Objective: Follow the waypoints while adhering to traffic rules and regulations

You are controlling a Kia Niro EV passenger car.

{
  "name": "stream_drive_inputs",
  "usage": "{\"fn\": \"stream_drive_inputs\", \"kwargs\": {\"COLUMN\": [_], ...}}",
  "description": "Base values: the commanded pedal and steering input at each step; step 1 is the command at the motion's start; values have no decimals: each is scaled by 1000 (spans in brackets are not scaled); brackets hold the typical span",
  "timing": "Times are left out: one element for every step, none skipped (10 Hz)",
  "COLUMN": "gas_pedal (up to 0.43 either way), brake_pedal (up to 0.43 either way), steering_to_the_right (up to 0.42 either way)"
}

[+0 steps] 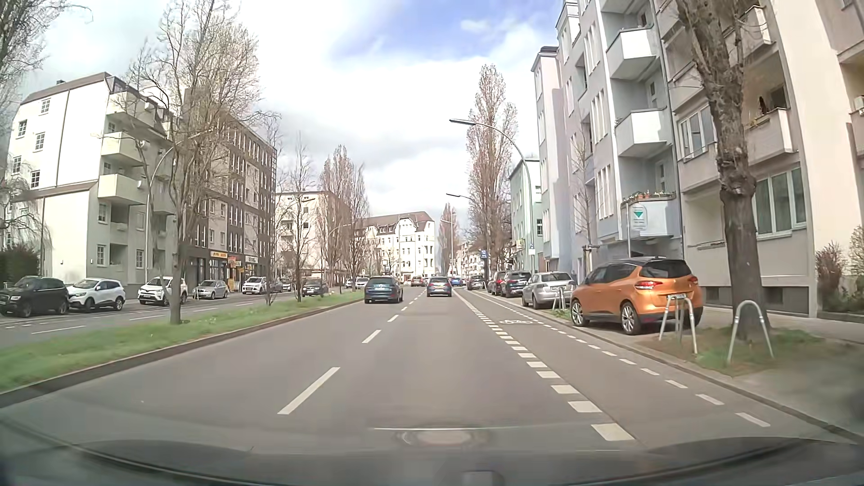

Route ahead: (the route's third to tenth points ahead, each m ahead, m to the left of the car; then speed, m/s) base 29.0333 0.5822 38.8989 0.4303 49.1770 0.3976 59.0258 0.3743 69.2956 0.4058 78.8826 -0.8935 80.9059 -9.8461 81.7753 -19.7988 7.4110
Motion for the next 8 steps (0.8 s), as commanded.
{"fn": "stream_drive_inputs", "kwargs": {"gas_pedal": [0, 0, 0, 0, 0, 0, 0, 0], "brake_pedal": [0, 0, 0, 0, 0, 0, 0, 0], "steering_to_the_right": [2, 2, 3, 4, 2, 0, 0, 0]}}
